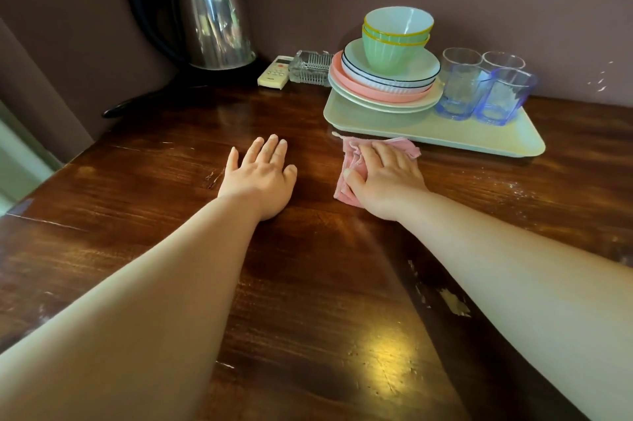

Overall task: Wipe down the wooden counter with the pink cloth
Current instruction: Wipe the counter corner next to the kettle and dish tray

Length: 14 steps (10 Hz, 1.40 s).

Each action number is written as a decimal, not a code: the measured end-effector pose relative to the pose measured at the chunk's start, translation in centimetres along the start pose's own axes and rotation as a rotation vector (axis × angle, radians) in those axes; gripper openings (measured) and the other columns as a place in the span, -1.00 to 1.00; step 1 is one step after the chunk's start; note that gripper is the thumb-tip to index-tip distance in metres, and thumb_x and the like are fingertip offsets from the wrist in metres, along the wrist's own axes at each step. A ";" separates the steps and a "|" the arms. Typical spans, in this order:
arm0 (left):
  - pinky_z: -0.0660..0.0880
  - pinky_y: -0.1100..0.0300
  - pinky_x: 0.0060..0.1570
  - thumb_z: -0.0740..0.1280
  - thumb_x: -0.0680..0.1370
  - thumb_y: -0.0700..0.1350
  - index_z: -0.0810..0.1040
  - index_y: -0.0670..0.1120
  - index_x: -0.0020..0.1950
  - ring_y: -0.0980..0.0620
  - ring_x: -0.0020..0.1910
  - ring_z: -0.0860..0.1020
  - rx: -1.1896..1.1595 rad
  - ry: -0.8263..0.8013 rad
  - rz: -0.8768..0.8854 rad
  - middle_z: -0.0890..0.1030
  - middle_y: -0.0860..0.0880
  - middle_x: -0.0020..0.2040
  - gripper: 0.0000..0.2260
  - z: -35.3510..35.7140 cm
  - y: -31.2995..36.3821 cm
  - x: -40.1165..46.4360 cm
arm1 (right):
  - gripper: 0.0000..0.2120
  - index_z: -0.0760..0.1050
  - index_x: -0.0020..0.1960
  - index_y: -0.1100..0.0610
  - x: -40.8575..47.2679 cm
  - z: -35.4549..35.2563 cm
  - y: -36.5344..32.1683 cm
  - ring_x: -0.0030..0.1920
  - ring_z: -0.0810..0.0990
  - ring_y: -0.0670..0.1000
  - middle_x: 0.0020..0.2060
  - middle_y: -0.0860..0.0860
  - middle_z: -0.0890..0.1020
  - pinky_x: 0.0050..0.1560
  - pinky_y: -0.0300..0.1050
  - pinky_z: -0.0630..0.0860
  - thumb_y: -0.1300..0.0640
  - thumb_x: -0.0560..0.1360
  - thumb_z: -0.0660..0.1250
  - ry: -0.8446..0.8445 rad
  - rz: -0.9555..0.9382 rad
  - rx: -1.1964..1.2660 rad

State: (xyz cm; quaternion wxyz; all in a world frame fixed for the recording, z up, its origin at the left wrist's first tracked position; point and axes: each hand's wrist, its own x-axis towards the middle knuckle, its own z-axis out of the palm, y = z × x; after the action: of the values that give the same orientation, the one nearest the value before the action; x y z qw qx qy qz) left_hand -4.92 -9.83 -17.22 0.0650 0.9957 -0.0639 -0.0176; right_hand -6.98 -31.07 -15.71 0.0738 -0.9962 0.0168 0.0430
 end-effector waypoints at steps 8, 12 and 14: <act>-0.25 -0.03 0.48 -0.13 0.64 0.16 -0.09 0.08 0.59 0.14 0.54 -0.19 -0.026 -0.004 0.007 -0.15 0.14 0.58 -0.48 -0.1 0.0 0.1 | -0.43 0.00 0.64 -0.06 -1.3 -1.0 4.1 0.61 0.01 0.09 0.62 -0.01 0.08 0.57 0.07 -0.04 -0.17 0.66 -0.11 0.027 0.098 0.034; -0.24 -0.03 0.49 -0.13 0.64 0.15 -0.08 0.08 0.59 0.13 0.54 -0.18 -0.029 -0.012 0.000 -0.14 0.13 0.59 -0.48 -0.4 0.0 -0.1 | -0.42 -0.01 0.64 -0.06 -1.9 -1.0 5.6 0.61 0.03 0.07 0.62 -0.03 0.10 0.58 0.07 -0.03 -0.16 0.65 -0.10 0.008 0.095 0.030; -0.23 -0.04 0.49 -0.12 0.64 0.15 -0.08 0.08 0.59 0.13 0.54 -0.18 -0.022 -0.012 0.001 -0.13 0.13 0.59 -0.48 -0.4 -0.1 0.0 | -0.42 -0.02 0.65 -0.06 -2.1 -1.4 5.8 0.61 0.03 0.07 0.62 -0.03 0.09 0.59 0.08 -0.03 -0.16 0.66 -0.11 0.003 0.104 0.032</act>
State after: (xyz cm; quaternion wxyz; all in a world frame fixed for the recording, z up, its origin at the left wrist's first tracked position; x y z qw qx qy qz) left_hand -4.86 -9.71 -16.84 0.0757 0.9947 -0.0645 -0.0244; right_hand -9.17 -36.97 -15.02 0.0872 -0.9927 0.0696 0.0452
